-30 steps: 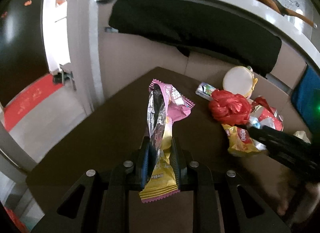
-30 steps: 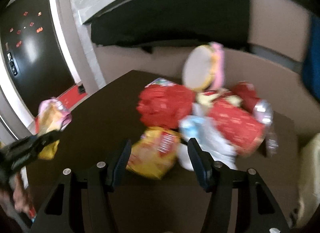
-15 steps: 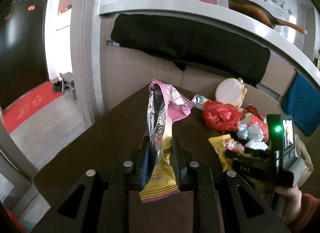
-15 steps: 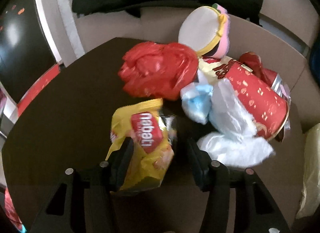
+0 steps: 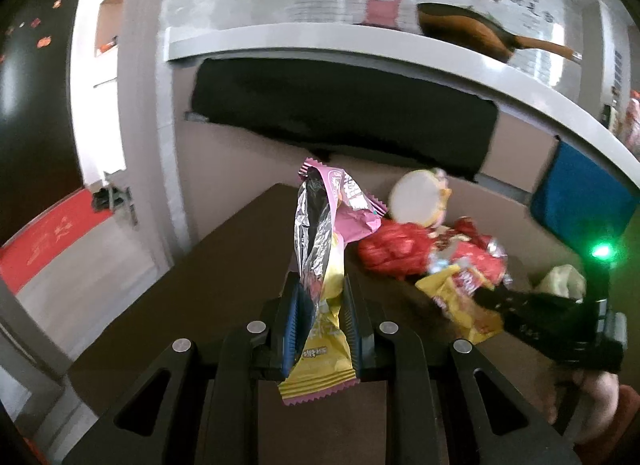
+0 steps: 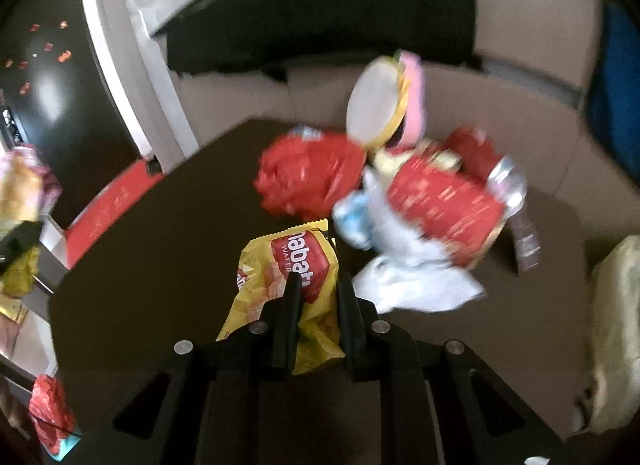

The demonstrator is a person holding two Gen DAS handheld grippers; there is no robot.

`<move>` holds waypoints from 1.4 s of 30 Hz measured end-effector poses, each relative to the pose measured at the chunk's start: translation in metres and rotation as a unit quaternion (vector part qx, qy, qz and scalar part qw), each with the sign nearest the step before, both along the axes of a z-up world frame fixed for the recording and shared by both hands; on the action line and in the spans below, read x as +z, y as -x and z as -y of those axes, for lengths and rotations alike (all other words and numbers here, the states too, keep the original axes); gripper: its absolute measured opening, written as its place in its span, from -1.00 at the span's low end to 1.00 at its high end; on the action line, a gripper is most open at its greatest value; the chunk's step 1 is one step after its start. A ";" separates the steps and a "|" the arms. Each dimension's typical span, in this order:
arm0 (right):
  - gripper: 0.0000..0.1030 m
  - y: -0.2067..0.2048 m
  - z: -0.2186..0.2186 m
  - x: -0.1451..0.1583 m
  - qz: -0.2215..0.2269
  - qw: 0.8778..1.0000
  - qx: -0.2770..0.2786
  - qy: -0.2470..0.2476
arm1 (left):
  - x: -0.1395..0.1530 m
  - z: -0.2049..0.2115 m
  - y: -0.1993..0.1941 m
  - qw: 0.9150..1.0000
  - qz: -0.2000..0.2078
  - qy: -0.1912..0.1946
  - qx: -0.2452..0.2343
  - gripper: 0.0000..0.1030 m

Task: Collect trash
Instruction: 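Carry both bags over the bin and open both tools to drop them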

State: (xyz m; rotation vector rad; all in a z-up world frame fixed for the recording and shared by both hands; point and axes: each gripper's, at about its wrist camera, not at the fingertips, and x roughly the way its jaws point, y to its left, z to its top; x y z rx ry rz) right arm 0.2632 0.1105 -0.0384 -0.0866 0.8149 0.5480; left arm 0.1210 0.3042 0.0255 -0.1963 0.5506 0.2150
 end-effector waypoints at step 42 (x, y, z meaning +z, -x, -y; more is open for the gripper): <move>-0.69 0.003 0.390 0.055 0.142 0.954 -0.265 -0.001 | -0.028 0.405 -0.185 0.944 -0.060 0.045 -0.323 -0.57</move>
